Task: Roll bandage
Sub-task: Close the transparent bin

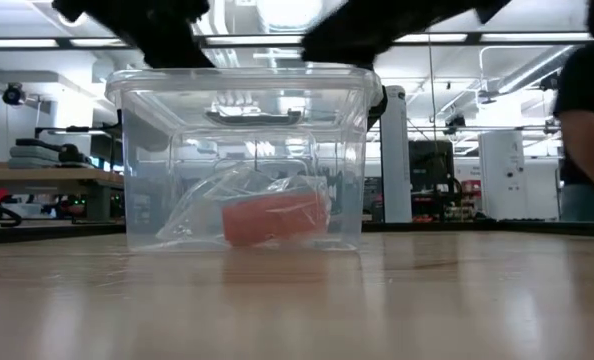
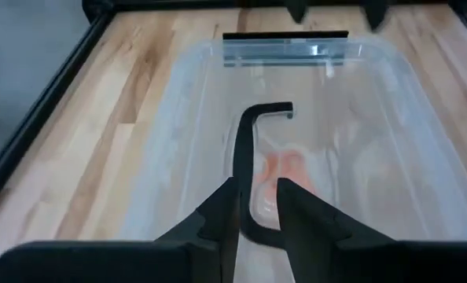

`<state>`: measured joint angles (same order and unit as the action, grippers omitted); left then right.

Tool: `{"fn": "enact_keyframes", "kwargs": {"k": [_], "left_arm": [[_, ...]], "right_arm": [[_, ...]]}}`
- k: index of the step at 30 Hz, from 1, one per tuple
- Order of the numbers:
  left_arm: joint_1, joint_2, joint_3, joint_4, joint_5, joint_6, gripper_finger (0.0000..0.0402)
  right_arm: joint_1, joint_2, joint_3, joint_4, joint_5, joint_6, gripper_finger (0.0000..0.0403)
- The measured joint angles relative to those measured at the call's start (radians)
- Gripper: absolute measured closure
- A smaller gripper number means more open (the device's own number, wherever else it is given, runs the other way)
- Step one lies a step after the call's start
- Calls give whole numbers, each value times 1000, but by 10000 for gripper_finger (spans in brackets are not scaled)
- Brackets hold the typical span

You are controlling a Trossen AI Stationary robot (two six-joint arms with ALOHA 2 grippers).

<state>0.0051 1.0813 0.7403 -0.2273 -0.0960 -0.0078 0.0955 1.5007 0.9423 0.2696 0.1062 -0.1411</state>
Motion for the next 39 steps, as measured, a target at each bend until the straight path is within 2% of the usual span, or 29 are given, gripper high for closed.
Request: {"fn": "enact_keyframes", "kwargs": {"k": [5, 9, 13, 17, 22, 24, 28, 32, 33, 36, 39], "left_arm": [[0, -24, -52, 44, 0, -10, 334], [-2, -28, -38, 44, 0, -5, 337], [-5, -45, -6, 2, 9, 6, 334], [-11, -80, 29, -94, 9, 13, 328], [-13, -129, 29, -146, 9, 1, 323], [-13, -141, 23, -139, 9, -13, 322], [-13, -151, -7, -103, 9, -31, 326], [-13, -134, -48, -5, 9, -29, 333], [-13, -128, -48, 28, 9, -29, 335], [-15, -118, -48, -3, 26, -48, 339], [-15, -126, -20, -52, 36, -72, 340]], "right_arm": [[-6, 105, 74, 61, 0, -17, 204], [-8, 153, 129, 12, 0, -49, 204], [-11, 164, 166, -127, 22, -73, 204], [-11, 135, 179, -305, 51, -73, 204], [-25, 19, 100, -350, 55, -65, 204], [-45, -43, 46, -372, 88, -52, 204], [-78, -167, -44, -297, 133, -30, 204], [-83, -218, -106, -94, 121, -8, 204], [-82, -218, -113, -54, 120, -6, 204], [-83, -181, -112, 58, 78, -1, 204], [-83, -95, -101, 157, 66, 8, 204]]}}
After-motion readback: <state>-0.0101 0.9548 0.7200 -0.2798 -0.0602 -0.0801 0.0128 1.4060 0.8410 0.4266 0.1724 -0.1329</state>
